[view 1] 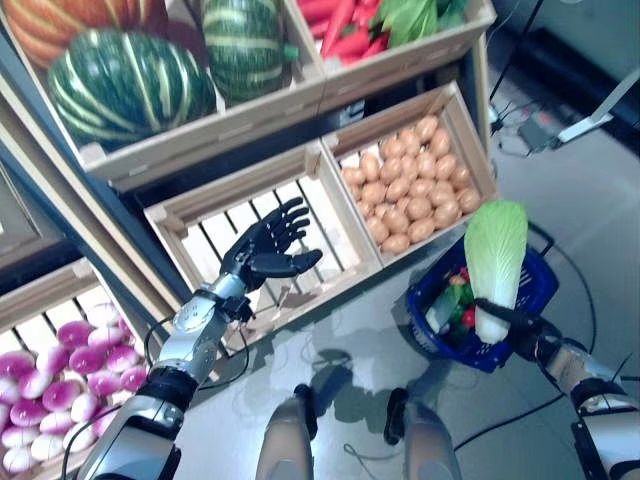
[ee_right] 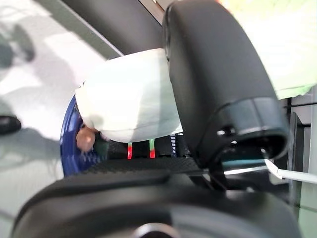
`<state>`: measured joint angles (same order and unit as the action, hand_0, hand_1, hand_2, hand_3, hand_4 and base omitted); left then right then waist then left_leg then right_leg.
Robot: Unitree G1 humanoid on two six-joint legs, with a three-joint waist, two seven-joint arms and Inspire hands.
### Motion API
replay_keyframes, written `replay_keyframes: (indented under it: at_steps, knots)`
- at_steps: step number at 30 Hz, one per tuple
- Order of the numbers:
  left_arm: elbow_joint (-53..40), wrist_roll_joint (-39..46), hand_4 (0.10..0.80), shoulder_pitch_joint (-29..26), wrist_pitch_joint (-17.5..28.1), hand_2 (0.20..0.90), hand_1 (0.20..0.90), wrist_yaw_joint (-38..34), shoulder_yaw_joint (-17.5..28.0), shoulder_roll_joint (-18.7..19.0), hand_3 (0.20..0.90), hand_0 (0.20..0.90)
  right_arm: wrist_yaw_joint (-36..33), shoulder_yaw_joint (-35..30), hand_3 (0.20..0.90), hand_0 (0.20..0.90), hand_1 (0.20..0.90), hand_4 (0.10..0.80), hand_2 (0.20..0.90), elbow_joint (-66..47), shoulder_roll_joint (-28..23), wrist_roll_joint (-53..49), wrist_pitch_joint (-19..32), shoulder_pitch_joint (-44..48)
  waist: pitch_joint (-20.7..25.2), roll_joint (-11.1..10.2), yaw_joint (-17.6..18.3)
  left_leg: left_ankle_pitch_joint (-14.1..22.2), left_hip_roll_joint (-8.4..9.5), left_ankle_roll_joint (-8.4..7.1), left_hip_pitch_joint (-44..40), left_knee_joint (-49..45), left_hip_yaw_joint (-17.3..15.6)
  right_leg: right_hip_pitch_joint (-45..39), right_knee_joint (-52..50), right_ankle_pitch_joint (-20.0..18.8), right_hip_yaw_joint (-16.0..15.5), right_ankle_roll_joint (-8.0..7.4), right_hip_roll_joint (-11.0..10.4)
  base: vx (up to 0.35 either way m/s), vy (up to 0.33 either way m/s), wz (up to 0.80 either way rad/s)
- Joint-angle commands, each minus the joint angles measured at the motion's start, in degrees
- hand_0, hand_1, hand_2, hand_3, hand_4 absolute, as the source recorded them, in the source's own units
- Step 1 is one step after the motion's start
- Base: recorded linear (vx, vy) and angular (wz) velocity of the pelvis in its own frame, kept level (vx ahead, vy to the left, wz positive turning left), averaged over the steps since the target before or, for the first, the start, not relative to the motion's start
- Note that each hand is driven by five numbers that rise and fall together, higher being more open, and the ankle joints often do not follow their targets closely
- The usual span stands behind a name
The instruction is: Put vegetables into the basket
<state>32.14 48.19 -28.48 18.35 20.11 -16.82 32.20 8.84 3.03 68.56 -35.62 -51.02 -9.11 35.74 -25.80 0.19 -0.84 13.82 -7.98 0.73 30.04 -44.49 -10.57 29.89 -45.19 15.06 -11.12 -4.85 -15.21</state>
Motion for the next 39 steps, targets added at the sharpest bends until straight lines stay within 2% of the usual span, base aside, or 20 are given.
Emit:
replay_keyframes:
  at_steps: [1,5,10,14,15,16,23,28,39]
  knots:
    - [-3.4,3.9,0.800,-2.1,8.3,0.900,0.900,-0.4,0.7,-2.1,0.900,0.900,-5.6,-3.6,0.300,0.300,0.300,0.400,0.300,2.8,-4.5,-7.1,5.2,2.9,1.2,1.4,-0.7,14.4,1.11,3.31,1.5,-12.0,0.4,2.5,-12.2,7.7,-0.8,6.57,-2.2,-0.103,0.021,0.16]
    - [-3.0,5.9,0.800,-2.9,9.9,0.900,0.900,0.4,-0.5,-2.3,0.900,0.900,-6.6,-4.1,0.300,0.300,0.300,0.400,0.300,4.2,-6.7,-8.2,4.1,6.3,-0.4,2.9,-0.5,16.9,1.48,3.25,7.0,-18.8,1.2,8.7,-18.5,9.6,1.0,6.75,-3.2,-0.105,0.039,0.11]
    - [-5.1,7.1,0.800,-4.1,11.1,0.900,0.900,-0.6,-1.6,-2.8,0.900,0.900,-7.7,-3.1,0.300,0.300,0.300,0.400,0.300,4.8,-7.5,-9.9,4.7,9.9,-1.6,4.1,-0.4,19.8,1.66,3.51,13.8,-27.1,1.7,16.1,-25.7,11.9,3.5,7.27,-3.1,-0.100,0.041,-0.01]
    - [-6.7,8.3,0.800,-4.3,11.6,0.900,0.900,-0.6,-1.8,-2.6,0.900,0.900,-12.0,-3.9,0.300,0.300,0.300,0.400,0.300,5.3,-9.5,-10.9,4.8,12.7,-2.0,4.7,-0.4,21.9,1.35,3.27,18.6,-33.3,2.4,20.8,-30.7,13.7,4.7,7.69,-2.6,-0.078,0.017,0.04]
    - [-6.9,8.2,0.800,-4.3,11.7,0.900,0.900,-0.8,-1.9,-2.7,0.900,0.900,-12.8,-4.1,0.401,0.401,0.401,0.467,0.401,5.4,-9.5,-11.3,4.6,13.3,-2.0,4.7,-0.3,22.2,1.26,3.27,19.5,-34.3,2.4,21.8,-31.8,14.1,4.9,7.79,-2.4,-0.106,0.016,-0.03]
    - [-7.1,8.4,0.800,-4.5,11.6,0.900,0.900,-0.9,-1.9,-2.6,0.900,0.900,-14.3,-4.1,0.900,0.900,0.900,0.800,0.900,5.5,-9.6,-11.7,4.3,13.9,-2.0,4.8,-0.3,22.6,1.14,3.23,20.4,-35.4,2.5,22.7,-32.9,14.5,5.1,7.88,-2.2,-0.059,0.010,-0.02]
    - [-7.3,8.5,0.800,-4.7,11.3,0.900,0.900,-1.8,-2.4,-2.3,0.900,0.900,-17.6,-6.0,0.900,0.900,0.900,0.800,0.900,5.8,-9.9,-15.5,4.5,14.2,-1.3,4.6,-0.3,23.3,1.05,2.85,21.6,-37.2,2.8,23.9,-34.9,15.3,5.4,7.98,-1.7,-0.014,0.004,-0.01]
    - [-7.9,8.8,0.800,-4.3,11.1,0.900,0.900,-2.3,-2.7,-1.5,0.900,0.900,-20.1,-5.9,0.900,0.900,0.900,0.800,0.900,5.7,-10.5,-9.1,6.0,13.4,-0.6,4.3,-0.2,23.0,0.52,2.71,21.2,-36.8,3.0,23.7,-34.6,15.0,5.4,7.81,-1.5,-0.007,0.002,-0.03]
    - [-6.6,9.5,0.800,-3.4,9.9,0.900,0.900,-1.9,-1.4,-0.4,0.900,0.900,-16.6,-5.9,0.900,0.900,0.900,0.800,0.900,5.6,-10.7,-5.8,5.3,10.7,2.4,3.0,-0.8,19.9,0.11,2.64,13.6,-26.9,2.1,16.4,-25.8,11.9,4.5,6.91,-0.6,0.021,0.009,-0.05]
